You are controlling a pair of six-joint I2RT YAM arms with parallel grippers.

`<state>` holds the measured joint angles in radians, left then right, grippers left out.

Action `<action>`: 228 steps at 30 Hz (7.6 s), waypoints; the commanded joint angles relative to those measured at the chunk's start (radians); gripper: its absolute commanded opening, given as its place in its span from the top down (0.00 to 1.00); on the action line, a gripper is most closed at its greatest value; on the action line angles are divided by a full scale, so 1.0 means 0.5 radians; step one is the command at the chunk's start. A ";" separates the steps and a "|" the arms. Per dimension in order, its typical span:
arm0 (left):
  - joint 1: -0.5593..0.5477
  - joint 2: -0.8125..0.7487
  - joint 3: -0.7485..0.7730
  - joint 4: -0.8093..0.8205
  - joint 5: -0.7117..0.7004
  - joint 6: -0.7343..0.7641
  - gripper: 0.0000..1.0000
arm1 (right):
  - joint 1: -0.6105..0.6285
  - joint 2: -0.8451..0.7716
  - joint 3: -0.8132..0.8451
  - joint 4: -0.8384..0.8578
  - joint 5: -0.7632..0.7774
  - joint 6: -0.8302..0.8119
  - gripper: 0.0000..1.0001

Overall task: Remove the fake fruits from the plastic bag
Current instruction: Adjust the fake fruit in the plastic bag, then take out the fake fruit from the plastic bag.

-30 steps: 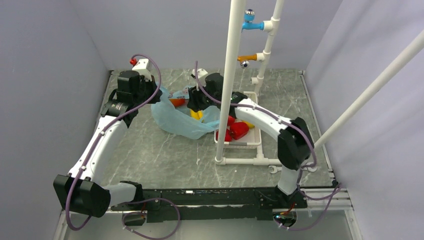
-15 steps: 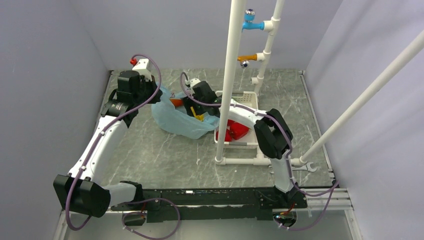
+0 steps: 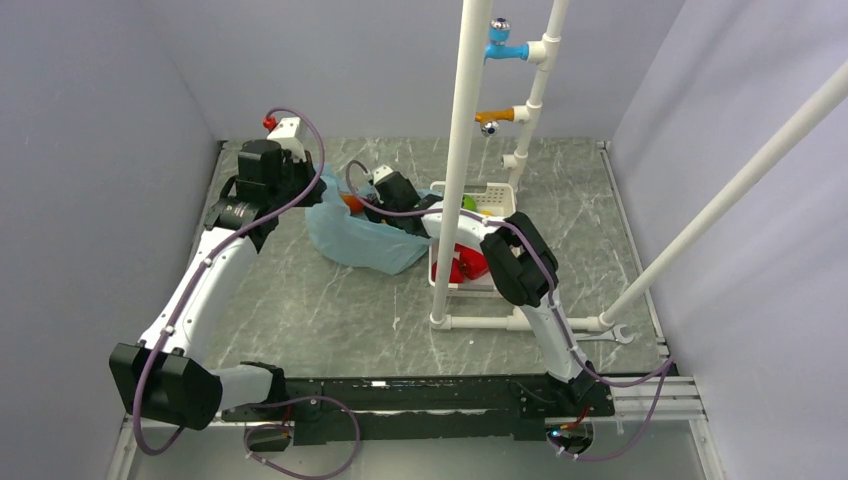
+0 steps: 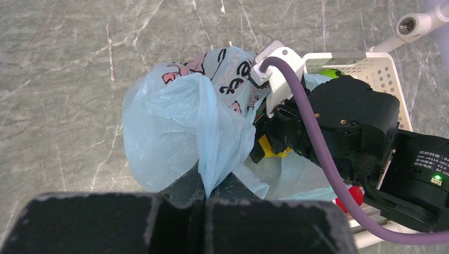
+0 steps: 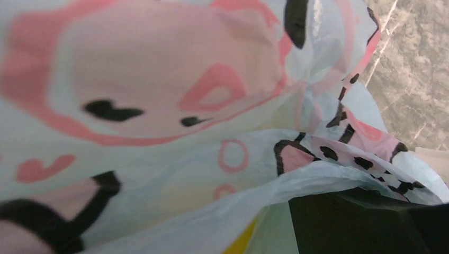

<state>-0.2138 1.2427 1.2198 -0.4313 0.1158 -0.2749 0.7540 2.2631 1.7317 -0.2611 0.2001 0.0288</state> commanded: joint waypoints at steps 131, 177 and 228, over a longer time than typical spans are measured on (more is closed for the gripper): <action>-0.072 -0.153 0.021 0.118 -0.054 0.050 1.00 | -0.246 -0.738 -0.434 0.819 -1.537 0.902 0.86; -0.167 0.037 0.135 -0.009 0.070 0.133 1.00 | 0.072 -0.674 -0.219 -0.161 -0.773 0.211 0.15; -0.174 -0.046 0.086 0.013 -0.168 0.103 1.00 | -0.089 -1.027 -0.703 0.536 -1.331 0.218 0.94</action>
<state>-0.2962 1.2705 1.2568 -0.4686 0.0711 -0.2234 0.7601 1.7977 1.4322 -0.1486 -0.2974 0.0731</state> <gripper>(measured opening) 0.012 0.677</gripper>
